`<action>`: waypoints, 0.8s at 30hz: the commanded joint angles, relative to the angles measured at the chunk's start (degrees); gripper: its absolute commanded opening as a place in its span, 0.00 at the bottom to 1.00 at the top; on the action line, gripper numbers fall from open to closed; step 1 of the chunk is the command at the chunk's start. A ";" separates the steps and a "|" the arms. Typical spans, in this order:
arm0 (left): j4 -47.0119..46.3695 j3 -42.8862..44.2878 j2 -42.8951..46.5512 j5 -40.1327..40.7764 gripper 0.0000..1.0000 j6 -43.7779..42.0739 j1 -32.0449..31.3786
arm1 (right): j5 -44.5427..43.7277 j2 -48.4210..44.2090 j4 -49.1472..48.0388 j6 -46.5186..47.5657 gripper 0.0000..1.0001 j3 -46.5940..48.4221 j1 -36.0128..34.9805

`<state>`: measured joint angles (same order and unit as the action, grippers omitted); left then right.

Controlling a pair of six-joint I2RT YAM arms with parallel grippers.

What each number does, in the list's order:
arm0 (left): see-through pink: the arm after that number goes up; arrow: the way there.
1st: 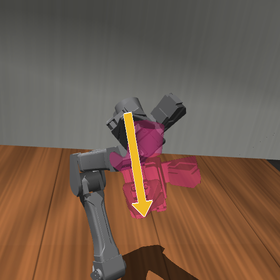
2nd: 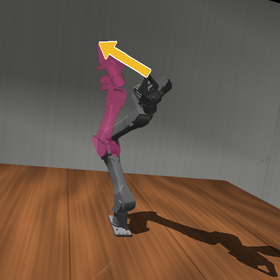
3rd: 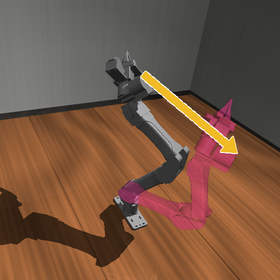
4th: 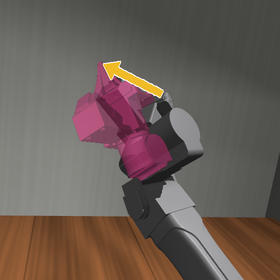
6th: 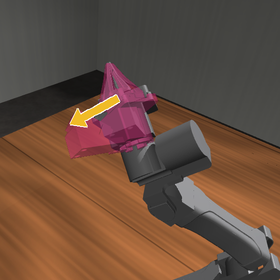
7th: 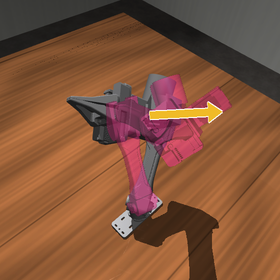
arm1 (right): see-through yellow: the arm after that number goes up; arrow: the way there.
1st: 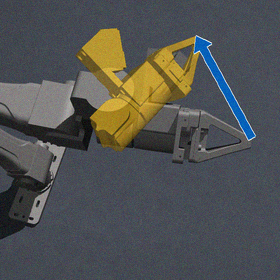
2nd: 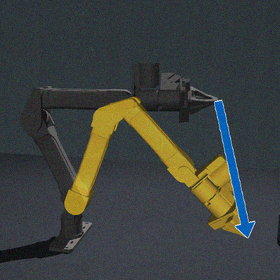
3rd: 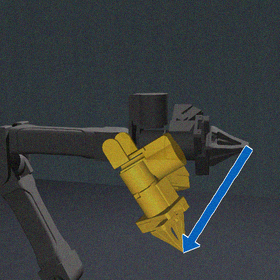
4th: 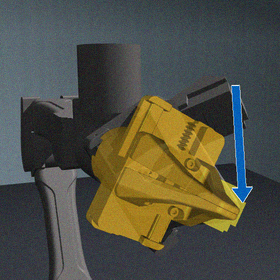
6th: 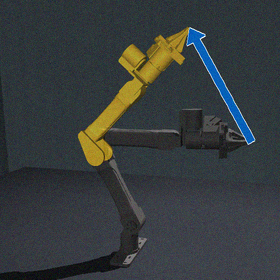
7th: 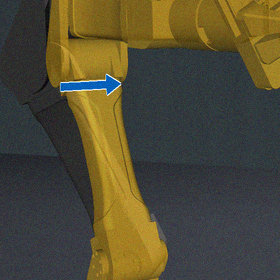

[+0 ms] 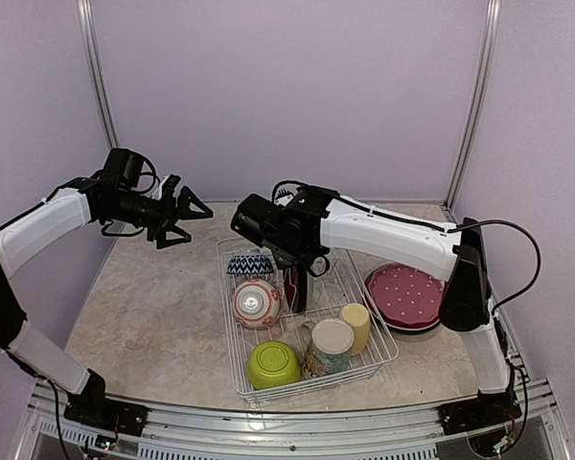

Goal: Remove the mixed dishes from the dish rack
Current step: Grab the plate from the dish rack.

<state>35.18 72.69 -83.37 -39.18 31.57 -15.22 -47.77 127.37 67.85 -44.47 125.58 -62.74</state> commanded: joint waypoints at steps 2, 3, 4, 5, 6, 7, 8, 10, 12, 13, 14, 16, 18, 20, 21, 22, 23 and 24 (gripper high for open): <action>-0.25 0.96 0.07 -0.21 0.99 -0.65 -0.51 | -7.28 -1.58 5.73 -1.05 0.00 4.90 -0.79; -0.47 0.85 0.06 -0.31 0.99 -0.56 -0.54 | -7.68 -1.89 5.94 -0.78 0.00 5.11 -0.84; -0.62 0.68 0.13 -0.05 0.99 -0.61 -0.54 | -8.16 -2.19 6.30 -0.72 0.00 5.38 -0.91; -0.45 0.62 0.09 0.31 0.99 -0.70 -0.51 | -8.74 -2.51 6.84 -0.87 0.00 5.60 -0.97; -0.24 0.69 -0.01 0.37 0.99 -0.72 -0.55 | -9.27 -2.82 7.30 -1.00 0.00 5.64 -0.98; -0.13 0.90 -0.15 0.13 0.99 -0.68 -0.53 | -9.88 -3.19 7.57 -0.93 0.00 5.61 -1.10; -0.23 0.96 -0.20 -0.18 0.99 -0.64 -0.59 | -10.34 -3.48 7.66 -0.49 0.00 5.64 -1.06; -0.50 0.73 -0.13 0.21 0.99 -0.70 -0.57 | -10.89 -3.94 7.83 0.30 0.00 5.64 -1.15; -0.16 0.82 -0.21 0.55 0.99 -0.81 -0.51 | -11.38 -4.20 8.08 0.46 0.00 5.46 -1.20; -0.04 0.94 -0.35 0.19 0.99 -0.73 -0.52 | -11.69 -4.21 8.05 0.66 0.00 5.37 -1.24; -0.17 0.92 -0.46 -0.13 0.99 -0.68 -0.57 | -11.88 -4.10 8.12 0.92 0.00 5.38 -1.24; -0.45 0.73 -0.33 0.18 0.99 -0.71 -0.55 | -11.29 -3.78 6.69 3.24 0.00 5.26 -1.20; -0.11 0.85 -0.55 0.59 0.99 -0.81 -0.57 | -10.28 -2.95 4.76 5.93 0.00 5.22 -1.34; -0.17 0.97 -0.80 -0.01 0.99 -0.73 -0.57 | -10.55 -1.88 6.07 5.70 0.00 6.59 -1.37; -0.20 0.92 -0.90 -0.09 0.99 -0.66 -0.59 | -10.93 -1.45 7.16 4.98 0.00 7.41 -1.45; -0.20 0.86 -0.87 0.08 0.99 -0.71 -0.60 | -11.58 -1.37 8.02 4.39 0.00 7.98 -1.58; -0.15 0.88 -0.90 0.22 0.99 -0.79 -0.60 | -12.48 -1.67 8.55 4.09 0.00 8.03 -1.78; -0.12 0.88 -0.83 0.27 0.99 -0.81 -0.60 | -13.35 -2.19 9.16 3.77 0.00 7.82 -1.92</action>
<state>35.18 72.69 -83.61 -39.16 31.59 -15.44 -50.78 127.63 72.66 -42.26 129.67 -64.03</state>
